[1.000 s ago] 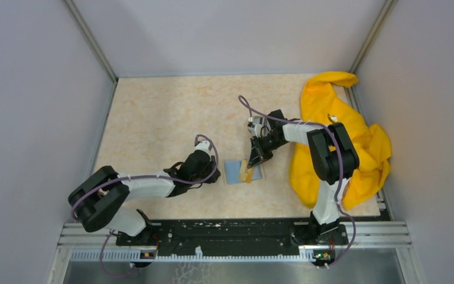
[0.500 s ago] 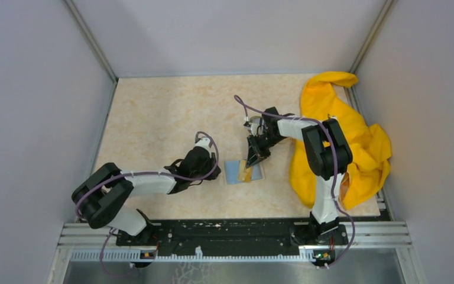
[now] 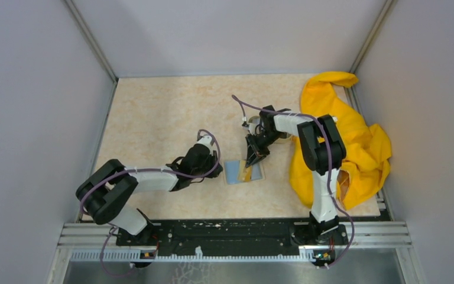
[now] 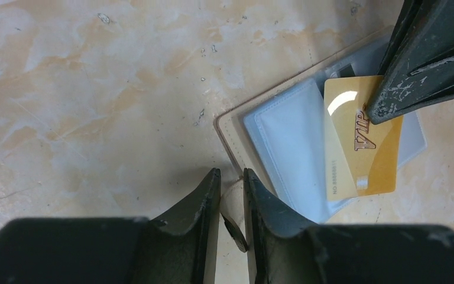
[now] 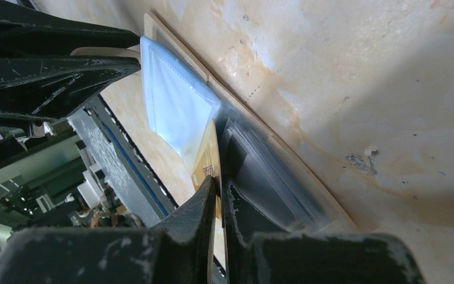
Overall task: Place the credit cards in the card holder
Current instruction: Insert the credit card into the card holder.
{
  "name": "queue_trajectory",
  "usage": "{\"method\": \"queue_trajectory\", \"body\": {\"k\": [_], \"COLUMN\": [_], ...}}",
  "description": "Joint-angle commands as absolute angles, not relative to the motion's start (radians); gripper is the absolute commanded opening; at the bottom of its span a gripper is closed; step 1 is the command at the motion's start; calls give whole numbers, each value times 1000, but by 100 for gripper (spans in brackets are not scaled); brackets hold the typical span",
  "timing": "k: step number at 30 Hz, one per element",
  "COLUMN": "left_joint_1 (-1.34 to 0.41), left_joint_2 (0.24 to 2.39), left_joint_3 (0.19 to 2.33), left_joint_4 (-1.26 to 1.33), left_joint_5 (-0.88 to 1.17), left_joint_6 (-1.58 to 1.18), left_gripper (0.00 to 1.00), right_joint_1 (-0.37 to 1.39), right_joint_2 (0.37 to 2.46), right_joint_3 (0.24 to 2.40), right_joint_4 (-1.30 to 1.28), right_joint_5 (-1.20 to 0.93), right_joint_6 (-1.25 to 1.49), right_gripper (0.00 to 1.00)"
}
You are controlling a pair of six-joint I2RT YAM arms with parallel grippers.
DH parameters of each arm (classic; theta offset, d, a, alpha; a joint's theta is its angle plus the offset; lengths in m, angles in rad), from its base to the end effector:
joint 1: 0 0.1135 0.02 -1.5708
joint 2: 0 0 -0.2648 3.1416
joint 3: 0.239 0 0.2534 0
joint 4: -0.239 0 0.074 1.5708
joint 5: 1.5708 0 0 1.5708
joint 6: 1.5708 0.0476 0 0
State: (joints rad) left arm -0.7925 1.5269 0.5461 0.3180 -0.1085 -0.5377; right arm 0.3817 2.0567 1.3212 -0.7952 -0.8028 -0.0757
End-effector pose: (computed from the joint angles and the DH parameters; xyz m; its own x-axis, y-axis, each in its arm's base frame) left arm 0.2079 -0.2035 0.1322 -0.7029 -0.0122 -0.7112 0.3353 0.8761 -0.3465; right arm 0.3313 0.1699 0.1200 -0.9030 -0.4191 -0.0943 -0.3548 0.6040 0.7136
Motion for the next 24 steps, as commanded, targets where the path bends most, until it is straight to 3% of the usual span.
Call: {"method": "queue_trajectory", "body": {"k": [1, 24], "left_joint_1": [-779, -763], "left_joint_2": [1554, 1566], "left_joint_3": [560, 551], "left_joint_4": [327, 361], "left_joint_5": [-82, -43], "left_joint_6": [-517, -517], "left_gripper": [27, 26], "right_joint_1": [396, 431], "right_joint_2": [2103, 2214], "right_joint_3": [1348, 1494], "right_joint_4": [-829, -919], "right_joint_5": [-650, -644], "right_joint_6": [-143, -131], "right_gripper": [7, 14]}}
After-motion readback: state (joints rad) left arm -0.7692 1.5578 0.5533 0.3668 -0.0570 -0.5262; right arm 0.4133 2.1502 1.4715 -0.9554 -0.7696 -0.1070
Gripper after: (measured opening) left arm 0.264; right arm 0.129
